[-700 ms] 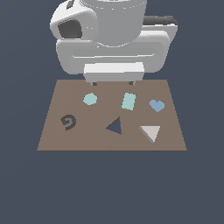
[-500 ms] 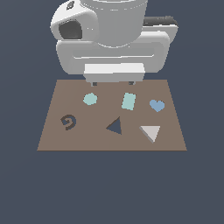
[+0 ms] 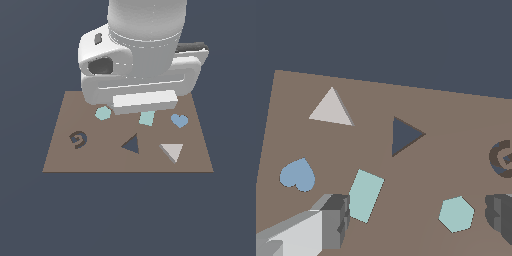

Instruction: Insert a designated object into the corresponding slot on a board.

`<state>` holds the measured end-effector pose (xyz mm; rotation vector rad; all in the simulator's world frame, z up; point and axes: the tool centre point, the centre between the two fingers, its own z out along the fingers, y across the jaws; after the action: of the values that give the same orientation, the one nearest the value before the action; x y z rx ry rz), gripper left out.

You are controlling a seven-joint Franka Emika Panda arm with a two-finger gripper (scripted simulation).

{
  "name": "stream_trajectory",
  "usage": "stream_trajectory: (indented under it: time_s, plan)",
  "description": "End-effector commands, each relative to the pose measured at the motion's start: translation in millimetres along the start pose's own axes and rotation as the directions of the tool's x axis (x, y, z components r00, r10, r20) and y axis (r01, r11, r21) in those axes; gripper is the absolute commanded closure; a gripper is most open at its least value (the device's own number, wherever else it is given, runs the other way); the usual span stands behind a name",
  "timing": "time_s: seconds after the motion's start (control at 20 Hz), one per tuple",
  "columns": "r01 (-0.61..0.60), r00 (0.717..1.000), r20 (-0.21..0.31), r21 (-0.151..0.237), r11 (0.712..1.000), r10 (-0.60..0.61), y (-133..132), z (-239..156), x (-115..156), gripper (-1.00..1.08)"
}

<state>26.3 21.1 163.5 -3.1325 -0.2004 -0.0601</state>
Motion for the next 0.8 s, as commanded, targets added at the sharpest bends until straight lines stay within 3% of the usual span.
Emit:
stream_trajectory:
  time_s: [0.0,0.25,0.75]
  plan:
    - [0.046,0.999,0.004,0.002,0.999,-0.046,-9,12,9,-0.92]
    - [0.169,0.986,0.013,0.006,0.986,-0.169,-34,42,30,-0.92]
    - [0.391,0.92,0.028,0.015,0.92,-0.391,-87,98,61,-0.92]
